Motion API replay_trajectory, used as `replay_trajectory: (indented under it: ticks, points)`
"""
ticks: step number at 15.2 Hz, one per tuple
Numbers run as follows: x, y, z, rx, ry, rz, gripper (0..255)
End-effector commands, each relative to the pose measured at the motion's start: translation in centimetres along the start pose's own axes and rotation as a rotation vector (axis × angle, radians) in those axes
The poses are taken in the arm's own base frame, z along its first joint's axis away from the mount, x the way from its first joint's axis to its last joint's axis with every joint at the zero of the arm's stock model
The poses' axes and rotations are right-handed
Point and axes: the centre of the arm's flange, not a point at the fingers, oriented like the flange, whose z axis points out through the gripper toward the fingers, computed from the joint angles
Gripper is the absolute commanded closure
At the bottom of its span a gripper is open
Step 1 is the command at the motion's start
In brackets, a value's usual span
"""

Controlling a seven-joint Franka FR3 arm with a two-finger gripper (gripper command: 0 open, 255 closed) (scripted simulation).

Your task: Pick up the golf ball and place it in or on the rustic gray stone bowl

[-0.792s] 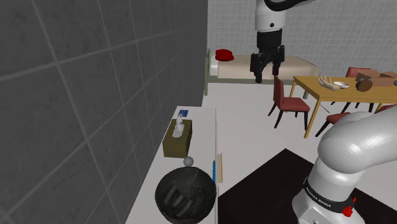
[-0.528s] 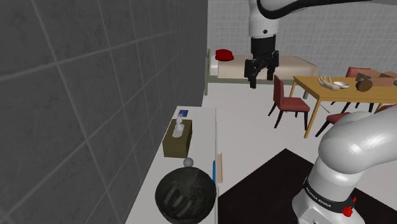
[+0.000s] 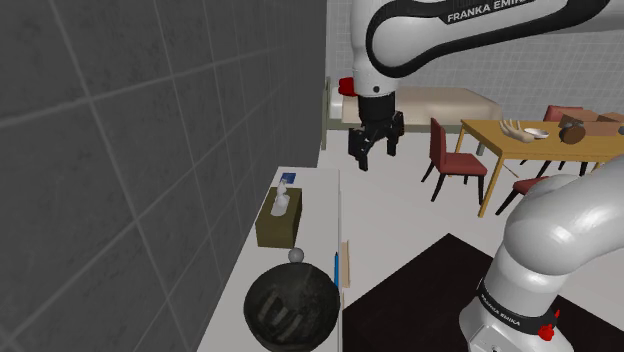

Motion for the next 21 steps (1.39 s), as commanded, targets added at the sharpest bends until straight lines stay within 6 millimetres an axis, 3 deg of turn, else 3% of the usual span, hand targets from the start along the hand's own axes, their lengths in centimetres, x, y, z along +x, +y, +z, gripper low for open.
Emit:
replay_trajectory:
  ticks: [1,20,21]
  points:
    - [0.2,-2.2,1.5,-0.001,0.005,-0.003,0]
    - [4.3,-23.5,14.3,-0.017,0.047,-0.042,0]
    - [4.3,-23.6,14.3,-0.017,0.047,-0.042,0]
